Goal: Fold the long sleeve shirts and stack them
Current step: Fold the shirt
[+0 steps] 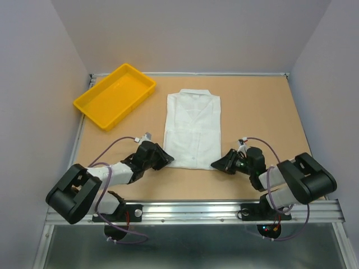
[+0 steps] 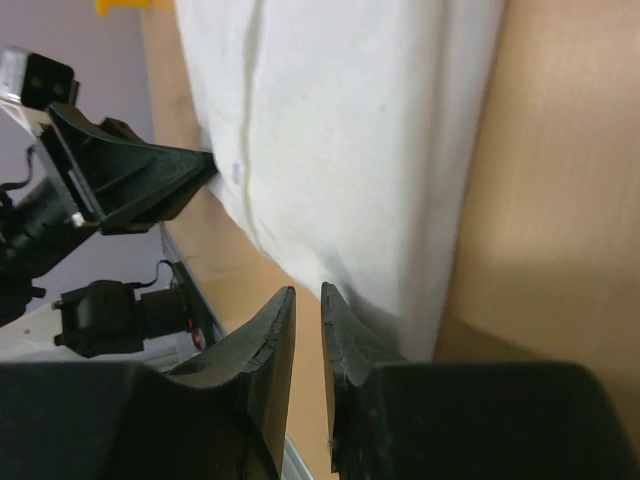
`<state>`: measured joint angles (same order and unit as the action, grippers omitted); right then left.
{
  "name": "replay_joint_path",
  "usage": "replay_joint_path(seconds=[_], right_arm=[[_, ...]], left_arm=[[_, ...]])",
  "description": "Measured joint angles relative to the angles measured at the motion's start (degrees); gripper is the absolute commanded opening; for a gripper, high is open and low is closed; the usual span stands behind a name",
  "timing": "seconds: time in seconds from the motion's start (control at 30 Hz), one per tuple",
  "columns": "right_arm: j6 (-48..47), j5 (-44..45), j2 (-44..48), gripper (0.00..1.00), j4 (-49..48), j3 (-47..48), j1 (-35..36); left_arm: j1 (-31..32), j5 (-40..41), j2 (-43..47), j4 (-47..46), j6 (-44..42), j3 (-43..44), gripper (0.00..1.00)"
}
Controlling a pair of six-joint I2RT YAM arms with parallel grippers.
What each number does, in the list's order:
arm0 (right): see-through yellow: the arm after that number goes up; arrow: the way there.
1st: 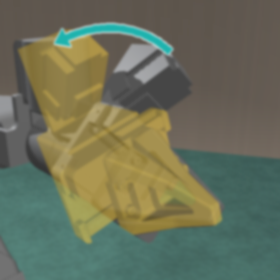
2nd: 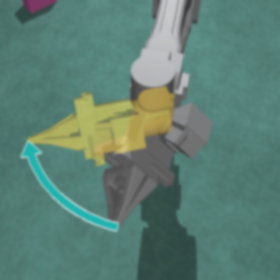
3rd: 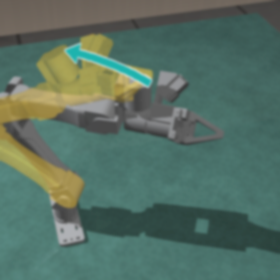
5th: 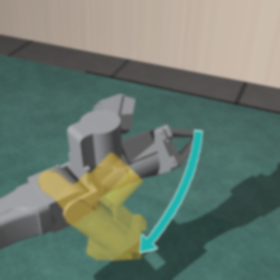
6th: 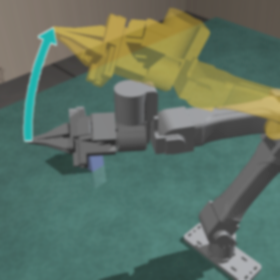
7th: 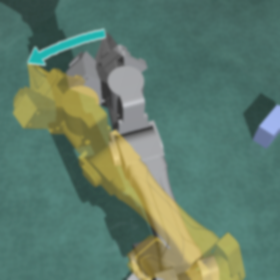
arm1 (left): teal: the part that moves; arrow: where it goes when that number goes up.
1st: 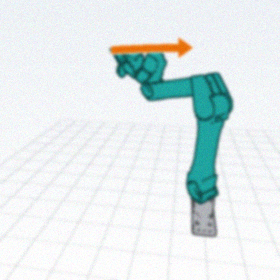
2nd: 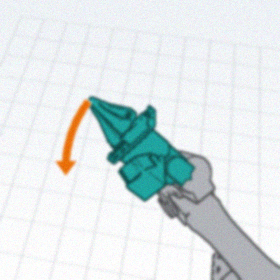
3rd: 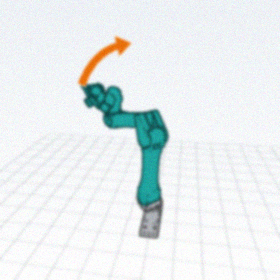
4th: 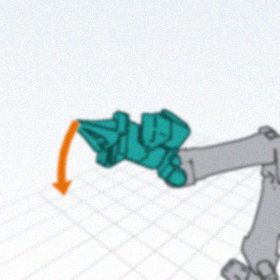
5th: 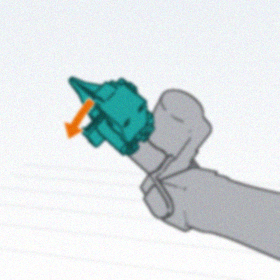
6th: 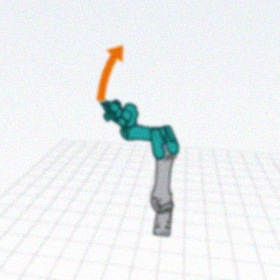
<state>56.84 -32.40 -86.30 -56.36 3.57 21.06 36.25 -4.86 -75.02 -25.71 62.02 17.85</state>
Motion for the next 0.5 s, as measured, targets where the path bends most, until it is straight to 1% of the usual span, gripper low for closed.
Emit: replay_joint_path(seconds=[0.03,0.07,0.1,0.13,0.17,0.23,0.27,0.33,0.4,0.5], right_arm=[[0.3,0.1,2.7,0.23,1.7,-0.1,-0.1],[0.4,0.2,5.5,0.23,3.1,0.1,-0.2],[-0.3,0.3,10.2,0.25,7.3,1.1,-0.4],[-0.7,0.7,12.5,0.26,10.5,2.1,-0.4],[-1.8,1.8,16.2,0.27,15.5,4.7,-0.4],[-3.4,3.1,18.9,0.27,20.9,9.3,-0.4],[-4.3,3.7,19.3,0.27,23.4,13.1,-0.4],[-5.9,4.0,16.7,0.27,25.3,20.2,-0.4],[-6.6,3.9,11.6,0.27,25.9,26.4,-0.4],[-7.2,3.2,2.6,0.27,25.6,33.9,-0.4]], left_arm=[[0.0,1.0,1.5,2.0,0.0,0.0,0.41],[0.0,2.2,4.2,4.5,0.0,0.0,0.46],[0.0,3.1,6.3,6.3,-0.2,0.1,0.48],[0.0,4.2,8.2,8.6,-0.5,0.7,0.5],[0.0,5.1,9.5,10.1,-0.9,1.3,0.54],[0.0,6.7,11.8,13.1,-2.2,4.1,0.58],[-0.1,7.3,11.9,14.3,-3.1,6.5,0.59],[-0.5,8.0,10.7,15.3,-5.3,11.5,0.6],[-1.3,7.9,7.9,14.6,-7.2,16.2,0.6],[-3.6,4.7,-0.5,11.8,-10.4,23.5,0.57]])
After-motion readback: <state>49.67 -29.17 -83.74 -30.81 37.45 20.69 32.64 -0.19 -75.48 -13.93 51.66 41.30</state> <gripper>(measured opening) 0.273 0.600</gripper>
